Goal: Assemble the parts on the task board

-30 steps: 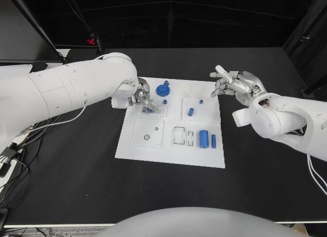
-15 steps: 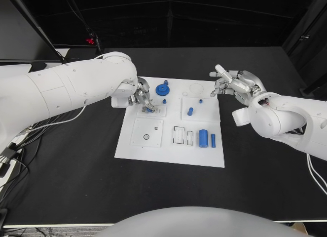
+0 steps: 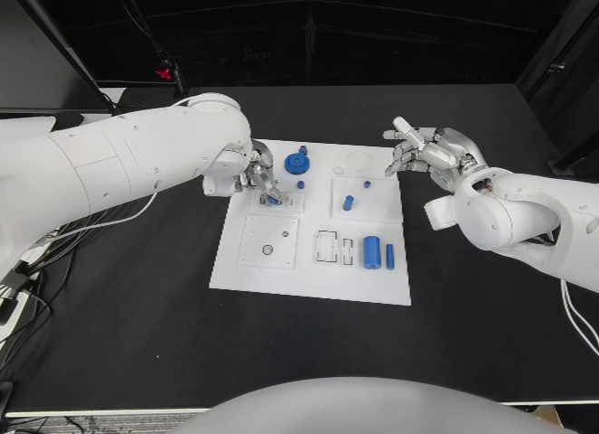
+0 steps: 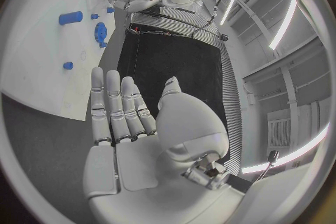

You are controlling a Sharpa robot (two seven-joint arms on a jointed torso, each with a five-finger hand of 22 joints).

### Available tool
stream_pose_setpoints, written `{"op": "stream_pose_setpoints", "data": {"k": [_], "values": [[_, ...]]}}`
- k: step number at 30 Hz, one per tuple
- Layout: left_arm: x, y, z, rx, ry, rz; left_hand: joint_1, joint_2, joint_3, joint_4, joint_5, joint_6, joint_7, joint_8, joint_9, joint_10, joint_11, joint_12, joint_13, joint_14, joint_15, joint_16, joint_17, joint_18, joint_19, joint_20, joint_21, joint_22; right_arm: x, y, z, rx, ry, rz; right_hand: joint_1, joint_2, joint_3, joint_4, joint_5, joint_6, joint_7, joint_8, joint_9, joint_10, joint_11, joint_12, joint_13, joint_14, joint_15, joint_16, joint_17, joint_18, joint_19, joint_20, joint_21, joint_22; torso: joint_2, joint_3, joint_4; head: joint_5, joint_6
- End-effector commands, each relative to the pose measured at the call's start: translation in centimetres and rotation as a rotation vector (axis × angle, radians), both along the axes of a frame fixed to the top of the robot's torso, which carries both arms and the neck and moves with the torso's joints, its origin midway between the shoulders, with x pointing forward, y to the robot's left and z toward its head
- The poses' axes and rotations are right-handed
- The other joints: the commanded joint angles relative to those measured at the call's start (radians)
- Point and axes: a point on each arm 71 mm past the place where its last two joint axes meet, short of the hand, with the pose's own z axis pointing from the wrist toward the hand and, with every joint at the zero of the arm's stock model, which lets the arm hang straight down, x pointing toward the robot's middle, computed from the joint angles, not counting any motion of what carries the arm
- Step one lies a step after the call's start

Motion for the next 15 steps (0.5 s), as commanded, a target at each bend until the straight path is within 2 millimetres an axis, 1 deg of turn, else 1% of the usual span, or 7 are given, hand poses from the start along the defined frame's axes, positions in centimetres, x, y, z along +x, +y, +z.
{"op": "stream_pose_setpoints", "data": {"k": [1,3,15], "values": [[-0.32,-0.12,-0.69,0.019,0.028,-0.011,-0.009,0.001,0.035,-0.035,0.004,0.005,-0.01,-0.004,-0.001,0.104,0.005,-0.004,0.263,0.103,0.006,0.001,0.263,-0.007,0.104,0.004,0.003,0.263,-0.02,0.12,0.16,0.006,-0.009,0.007,0.0,0.012,-0.002,0.002,0.007,-0.008,0.009,0.002,0.0,-0.006,-0.001,0.006,-0.001,-0.009,0.0,0.006,-0.001,0.009,0.002,0.006,-0.005,-0.002,0.0,0.0004,0.0,0.0,0.0],[-0.3,-0.09,-0.69,0.02,0.028,-0.011,-0.013,0.002,0.034,-0.034,0.003,0.005,-0.01,-0.005,-0.001,0.104,0.005,-0.004,0.263,0.103,0.006,0.001,0.263,-0.007,0.104,0.004,0.003,0.263,-0.01,0.14,0.16,0.006,-0.009,0.007,0.0,0.012,-0.002,0.002,0.007,-0.008,0.009,0.002,0.0,-0.006,-0.001,0.006,-0.001,-0.009,0.0,0.006,-0.001,0.009,0.002,0.006,-0.005,-0.002,0.0,0.0005,-0.0003,0.001,-0.002],[-0.31,-0.15,-0.71,0.019,0.034,-0.018,-0.02,0.002,0.032,-0.035,0.0,0.004,-0.01,-0.006,0.0,0.104,0.005,-0.004,0.263,0.103,0.006,0.001,0.263,-0.007,0.104,0.004,0.003,0.263,0.03,0.1,0.12,0.004,-0.007,0.004,0.0,0.013,-0.003,0.002,0.008,-0.009,0.01,0.004,0.0,-0.006,-0.001,0.007,-0.003,-0.009,0.001,0.007,-0.003,0.009,0.002,0.007,-0.005,-0.002,0.0,0.0002,0.0001,-0.002,-0.001]]}}
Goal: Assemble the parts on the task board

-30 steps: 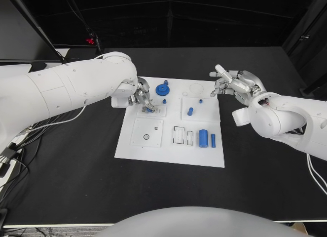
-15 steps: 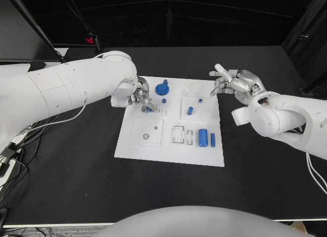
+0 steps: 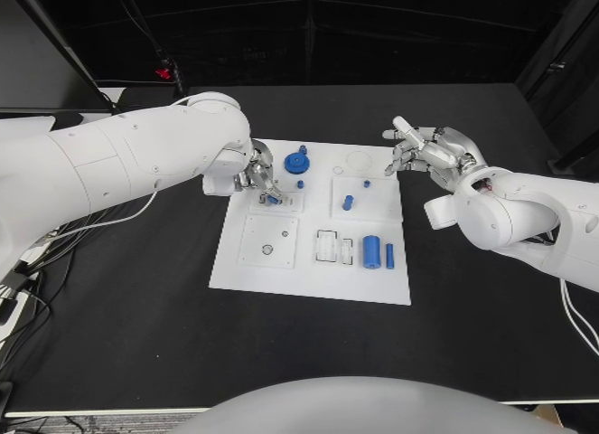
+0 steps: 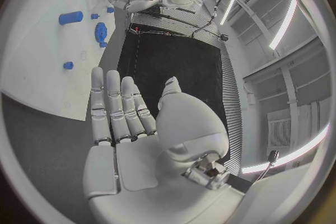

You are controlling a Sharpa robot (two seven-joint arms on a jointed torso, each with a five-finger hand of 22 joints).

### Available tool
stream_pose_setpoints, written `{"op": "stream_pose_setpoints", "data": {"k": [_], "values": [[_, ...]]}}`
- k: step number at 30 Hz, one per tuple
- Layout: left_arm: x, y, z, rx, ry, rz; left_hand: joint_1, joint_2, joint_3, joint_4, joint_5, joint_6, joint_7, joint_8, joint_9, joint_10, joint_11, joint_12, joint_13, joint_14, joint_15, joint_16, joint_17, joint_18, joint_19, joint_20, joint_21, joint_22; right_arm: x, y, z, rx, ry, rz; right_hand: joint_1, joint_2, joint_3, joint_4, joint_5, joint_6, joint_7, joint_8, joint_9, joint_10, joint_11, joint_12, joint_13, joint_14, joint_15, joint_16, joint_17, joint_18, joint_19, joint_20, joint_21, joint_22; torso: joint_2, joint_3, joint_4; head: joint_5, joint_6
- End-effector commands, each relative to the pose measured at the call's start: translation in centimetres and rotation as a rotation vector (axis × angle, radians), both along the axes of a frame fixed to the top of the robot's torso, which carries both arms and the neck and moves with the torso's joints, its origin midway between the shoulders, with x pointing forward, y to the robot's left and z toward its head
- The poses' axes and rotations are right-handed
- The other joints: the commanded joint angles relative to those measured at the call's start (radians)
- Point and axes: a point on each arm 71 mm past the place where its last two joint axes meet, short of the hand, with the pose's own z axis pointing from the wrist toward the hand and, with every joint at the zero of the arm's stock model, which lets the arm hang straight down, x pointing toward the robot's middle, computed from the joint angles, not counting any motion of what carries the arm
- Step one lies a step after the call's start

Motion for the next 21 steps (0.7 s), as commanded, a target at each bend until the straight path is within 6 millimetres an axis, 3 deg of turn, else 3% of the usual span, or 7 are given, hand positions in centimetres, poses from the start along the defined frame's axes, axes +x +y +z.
{"op": "stream_pose_setpoints", "data": {"k": [1,21], "values": [[-0.37,-0.19,-0.72,0.016,0.031,-0.018,-0.002,-0.001,0.028,-0.03,0.004,0.004,-0.011,-0.006,0.002,0.104,0.005,-0.004,0.263,0.103,0.006,0.001,0.263,-0.007,0.104,0.004,0.003,0.263,0.0,0.11,0.14,0.004,-0.008,0.005,0.0,0.013,-0.003,0.002,0.004,-0.009,0.01,0.004,0.0,-0.006,-0.001,0.007,-0.001,-0.009,0.001,0.003,-0.001,0.009,0.002,0.007,-0.005,-0.001,-0.001,0.0,0.0001,-0.001,0.001],[-0.43,-0.44,-0.86,0.037,0.048,-0.025,-0.012,-0.008,0.021,-0.03,-0.016,0.0,-0.011,-0.011,0.007,0.104,0.005,-0.004,0.263,0.103,0.005,0.001,0.263,-0.007,0.104,0.004,0.003,0.263,-0.03,0.15,0.15,0.005,-0.008,0.006,0.0,0.014,-0.003,0.002,0.005,-0.009,0.01,0.005,0.0,-0.007,-0.001,0.007,-0.002,-0.01,0.001,0.004,-0.002,0.009,0.002,0.007,-0.005,-0.001,0.0,0.0005,-0.0002,-0.005,-0.002]]}}
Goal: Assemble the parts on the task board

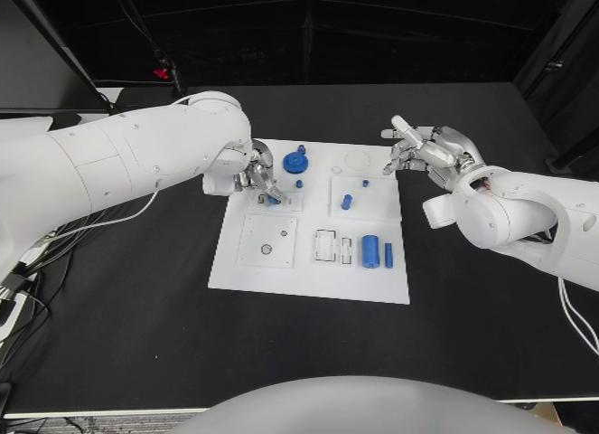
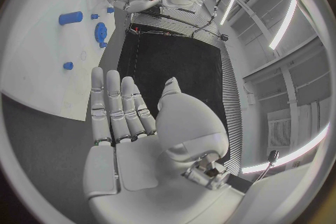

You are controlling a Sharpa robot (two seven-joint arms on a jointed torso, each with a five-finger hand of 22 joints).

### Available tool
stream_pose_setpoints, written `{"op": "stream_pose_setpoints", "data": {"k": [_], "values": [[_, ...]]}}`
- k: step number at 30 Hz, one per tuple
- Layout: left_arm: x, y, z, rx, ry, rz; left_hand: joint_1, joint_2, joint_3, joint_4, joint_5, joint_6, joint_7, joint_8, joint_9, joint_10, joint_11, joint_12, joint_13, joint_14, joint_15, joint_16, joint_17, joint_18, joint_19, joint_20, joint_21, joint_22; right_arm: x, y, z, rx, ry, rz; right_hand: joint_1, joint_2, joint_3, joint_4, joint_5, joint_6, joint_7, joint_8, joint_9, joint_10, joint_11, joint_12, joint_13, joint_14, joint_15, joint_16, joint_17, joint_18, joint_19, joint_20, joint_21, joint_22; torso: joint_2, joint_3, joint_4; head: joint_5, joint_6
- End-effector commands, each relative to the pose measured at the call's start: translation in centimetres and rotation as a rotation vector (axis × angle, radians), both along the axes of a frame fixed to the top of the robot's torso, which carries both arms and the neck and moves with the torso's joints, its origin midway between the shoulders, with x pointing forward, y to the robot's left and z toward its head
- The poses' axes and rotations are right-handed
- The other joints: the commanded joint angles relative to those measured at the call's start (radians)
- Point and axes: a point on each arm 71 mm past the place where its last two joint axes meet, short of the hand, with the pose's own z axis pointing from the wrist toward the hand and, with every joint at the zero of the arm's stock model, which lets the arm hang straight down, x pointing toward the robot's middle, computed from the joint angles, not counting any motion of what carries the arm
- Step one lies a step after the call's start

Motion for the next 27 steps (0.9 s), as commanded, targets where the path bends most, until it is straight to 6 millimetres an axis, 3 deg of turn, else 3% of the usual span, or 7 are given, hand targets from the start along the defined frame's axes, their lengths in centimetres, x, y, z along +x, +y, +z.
{"op": "stream_pose_setpoints", "data": {"k": [1,18,21,25,27], "values": [[-0.41,-0.06,-0.85,0.031,0.038,-0.013,-0.003,0.005,-0.004,-0.006,-0.015,0.002,-0.008,-0.007,0.002,0.104,0.005,-0.004,0.263,0.103,0.005,0.001,0.263,-0.007,0.104,0.004,0.003,0.263,-0.03,0.12,0.15,0.005,-0.008,0.006,0.0,0.006,-0.003,0.002,0.005,-0.009,0.01,0.005,0.0,-0.007,-0.001,0.003,-0.001,-0.01,0.001,0.004,-0.001,0.009,0.002,0.007,-0.005,-0.001,0.0,0.0,-0.0001,0.0,0.0],[-0.31,0.05,-0.88,0.043,0.034,-0.006,-0.017,0.002,-0.015,-0.006,-0.034,0.0,-0.008,-0.01,0.005,0.104,0.005,-0.004,0.263,0.103,0.006,0.001,0.263,-0.007,0.104,0.004,0.003,0.263,-0.03,0.15,0.1,0.025,0.005,0.002,0.001,0.008,-0.002,0.001,0.007,-0.008,0.011,0.009,0.0,-0.007,-0.001,0.005,-0.003,-0.01,0.001,0.006,-0.003,0.009,0.003,0.007,-0.006,-0.002,0.0,-0.0005,0.0005,-0.002,-0.002],[-0.31,0.06,-0.9,0.046,0.035,-0.004,-0.056,-0.003,-0.044,-0.005,-0.072,0.002,-0.007,-0.014,0.006,0.104,0.007,-0.004,0.263,0.103,0.007,0.001,0.263,-0.007,0.104,0.002,0.003,0.263,-0.03,0.15,0.1,0.026,0.004,0.002,0.001,0.008,-0.002,0.001,0.007,-0.008,0.011,0.009,0.0,-0.007,-0.001,0.005,-0.003,-0.01,0.001,0.006,-0.003,0.009,0.003,0.007,-0.006,-0.002,0.0,0.0,0.0009,-0.002,-0.002],[-0.29,0.09,-0.91,0.048,0.032,0.001,-0.124,-0.002,-0.093,-0.005,-0.177,0.004,-0.006,-0.023,0.005,0.104,0.008,-0.004,0.263,0.103,0.008,0.001,0.263,-0.007,0.104,0.001,0.003,0.263,-0.04,0.14,0.11,0.026,0.004,0.002,0.001,0.008,-0.002,0.001,0.007,-0.008,0.011,0.009,0.0,-0.007,-0.001,0.005,-0.003,-0.01,0.001,0.006,-0.003,0.009,0.003,0.007,-0.006,-0.002,0.0,-0.0001,0.0005,-0.002,-0.002],[-0.28,0.1,-0.92,0.048,0.031,0.003,-0.142,-0.003,-0.11,-0.005,-0.208,0.005,-0.007,-0.026,0.006,0.104,0.007,-0.004,0.263,0.103,0.007,0.001,0.263,-0.007,0.104,0.0,0.003,0.263,-0.04,0.14,0.1,0.026,0.005,0.002,0.002,0.009,-0.002,0.001,0.007,-0.008,0.011,0.009,0.0,-0.007,-0.001,0.005,-0.004,-0.01,0.001,0.006,-0.004,0.009,0.003,0.007,-0.006,-0.002,0.0,-0.0001,-0.0002,-0.002,-0.003]]}}
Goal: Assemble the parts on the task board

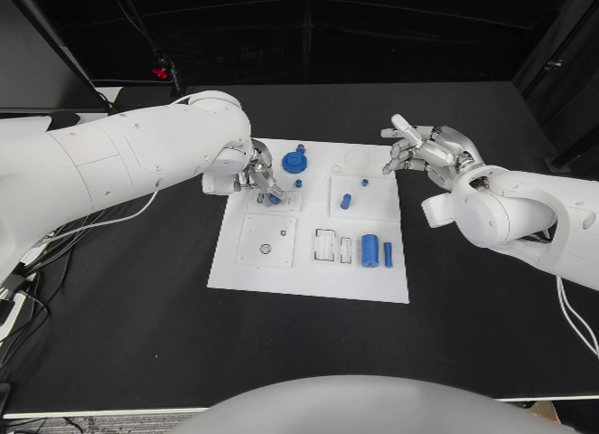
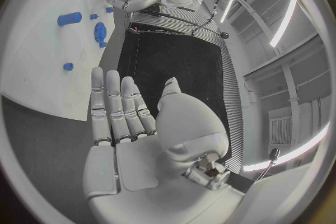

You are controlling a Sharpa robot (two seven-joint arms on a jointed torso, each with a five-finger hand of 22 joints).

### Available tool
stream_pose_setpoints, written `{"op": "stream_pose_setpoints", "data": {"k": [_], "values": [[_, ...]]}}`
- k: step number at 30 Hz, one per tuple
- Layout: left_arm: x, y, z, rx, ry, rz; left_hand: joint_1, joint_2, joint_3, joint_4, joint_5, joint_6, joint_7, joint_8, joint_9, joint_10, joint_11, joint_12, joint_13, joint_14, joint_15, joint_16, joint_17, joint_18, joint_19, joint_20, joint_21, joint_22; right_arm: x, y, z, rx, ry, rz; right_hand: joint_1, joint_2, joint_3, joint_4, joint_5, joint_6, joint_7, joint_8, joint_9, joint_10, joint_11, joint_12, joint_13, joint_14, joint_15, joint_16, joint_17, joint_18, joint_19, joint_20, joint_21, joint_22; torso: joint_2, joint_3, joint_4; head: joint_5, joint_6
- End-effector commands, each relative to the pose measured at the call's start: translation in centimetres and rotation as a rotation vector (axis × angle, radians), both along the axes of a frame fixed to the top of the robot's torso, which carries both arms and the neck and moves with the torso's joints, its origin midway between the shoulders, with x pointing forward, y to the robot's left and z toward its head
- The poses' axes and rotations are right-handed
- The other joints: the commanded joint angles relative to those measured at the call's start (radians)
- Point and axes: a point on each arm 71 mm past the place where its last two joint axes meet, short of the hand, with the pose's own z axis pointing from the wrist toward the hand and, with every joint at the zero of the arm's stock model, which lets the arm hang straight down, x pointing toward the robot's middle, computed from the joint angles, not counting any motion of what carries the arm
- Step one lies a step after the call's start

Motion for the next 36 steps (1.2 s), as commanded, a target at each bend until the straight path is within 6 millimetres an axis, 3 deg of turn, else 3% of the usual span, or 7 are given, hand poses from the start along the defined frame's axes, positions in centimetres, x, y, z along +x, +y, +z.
{"op": "stream_pose_setpoints", "data": {"k": [1,7,18,19,22,27,36], "values": [[-0.34,0.08,-0.82,0.034,0.027,-0.003,-0.026,-0.005,-0.026,0.0,-0.049,0.0,0.005,-0.011,0.0,0.104,0.007,-0.004,0.263,0.103,0.007,0.001,0.263,-0.007,0.104,0.0,0.003,0.263,-0.04,0.14,0.15,0.01,-0.007,0.008,0.003,0.01,-0.002,0.0,0.008,-0.008,0.012,0.006,0.0,-0.007,-0.001,0.007,-0.003,-0.007,-0.003,0.008,-0.003,0.009,0.003,0.007,-0.006,-0.002,0.0,0.0001,-0.0002,0.0,-0.001],[-0.35,0.01,-0.85,0.033,0.025,-0.002,-0.039,-0.01,-0.059,-0.001,-0.102,0.002,0.005,-0.016,0.002,0.104,0.007,-0.004,0.263,0.103,0.006,0.001,0.263,-0.007,0.104,-0.001,0.003,0.263,-0.06,0.13,0.16,0.01,-0.007,0.009,0.006,0.011,-0.001,0.0,0.015,-0.008,0.013,0.01,0.0,-0.007,-0.001,0.009,-0.006,-0.008,-0.002,0.01,-0.006,0.009,0.003,0.007,-0.007,-0.003,0.0,-0.0001,-0.0002,-0.002,-0.001],[-0.26,-0.03,-0.82,0.032,0.002,-0.002,-0.056,-0.007,-0.084,0.0,-0.12,0.003,0.006,-0.018,0.003,0.104,0.007,-0.004,0.263,0.103,0.007,0.001,0.263,-0.007,0.104,-0.002,0.003,0.263,-0.08,0.04,0.17,0.009,-0.007,0.006,0.007,0.011,-0.001,0.0,0.017,-0.008,0.013,0.012,0.0,-0.007,-0.001,0.01,-0.007,-0.008,-0.002,0.011,-0.008,0.009,0.003,0.007,-0.007,-0.003,0.001,-0.0001,0.0007,-0.003,-0.004],[-0.25,-0.04,-0.81,0.029,-0.001,-0.002,-0.068,-0.009,-0.096,-0.001,-0.143,0.005,0.006,-0.018,0.004,0.104,0.008,-0.004,0.263,0.103,0.007,0.001,0.263,-0.007,0.104,-0.002,0.003,0.263,-0.08,0.04,0.17,0.009,-0.007,0.006,0.007,0.011,-0.001,0.0,0.017,-0.008,0.013,0.012,0.0,-0.007,-0.001,0.01,-0.007,-0.008,-0.002,0.011,-0.008,0.009,0.003,0.007,-0.007,-0.003,0.0,-0.0002,0.0006,-0.003,-0.004],[-0.19,-0.06,-0.71,0.0,-0.022,-0.005,-0.142,-0.016,-0.169,-0.001,-0.271,0.011,0.007,-0.015,0.011,0.104,0.009,-0.004,0.263,0.103,0.009,0.001,0.263,-0.007,0.104,-0.001,0.003,0.263,-0.06,0.03,0.16,0.009,-0.007,0.006,0.008,0.012,-0.001,0.0,0.018,-0.008,0.013,0.012,0.0,-0.007,-0.001,0.01,-0.008,-0.008,-0.002,0.012,-0.008,0.009,0.003,0.007,-0.007,-0.003,0.0,-0.0007,0.0004,-0.004,-0.003],[-0.11,0.08,-0.57,-0.038,-0.049,-0.005,-0.181,-0.011,-0.228,-0.001,-0.285,0.007,0.007,-0.006,0.025,0.104,0.008,-0.004,0.263,0.103,0.009,0.001,0.263,-0.007,0.104,0.0,0.003,0.263,-0.02,0.02,0.14,0.009,-0.006,0.005,0.008,0.012,-0.001,0.0,0.019,-0.008,0.013,0.013,0.0,-0.007,-0.001,0.011,-0.009,-0.008,-0.002,0.012,-0.009,0.009,0.003,0.008,-0.007,-0.003,0.0,-0.0009,0.0013,-0.004,-0.001],[-0.35,0.81,-0.22,-0.071,-0.068,-0.009,-0.232,0.007,-0.354,-0.003,-0.288,-0.013,-0.009,0.14,0.165,0.104,-0.007,-0.004,0.263,0.103,-0.006,0.001,0.263,-0.007,0.104,-0.013,0.003,0.263,0.06,-0.06,0.07,0.007,-0.005,0.004,0.008,0.012,-0.001,0.0,0.019,-0.009,0.014,0.014,0.0,-0.007,-0.001,0.011,-0.009,-0.008,-0.002,0.013,-0.009,0.009,0.004,0.008,-0.007,-0.003,-0.001,-0.0002,0.0015,-0.005,0.004]]}}
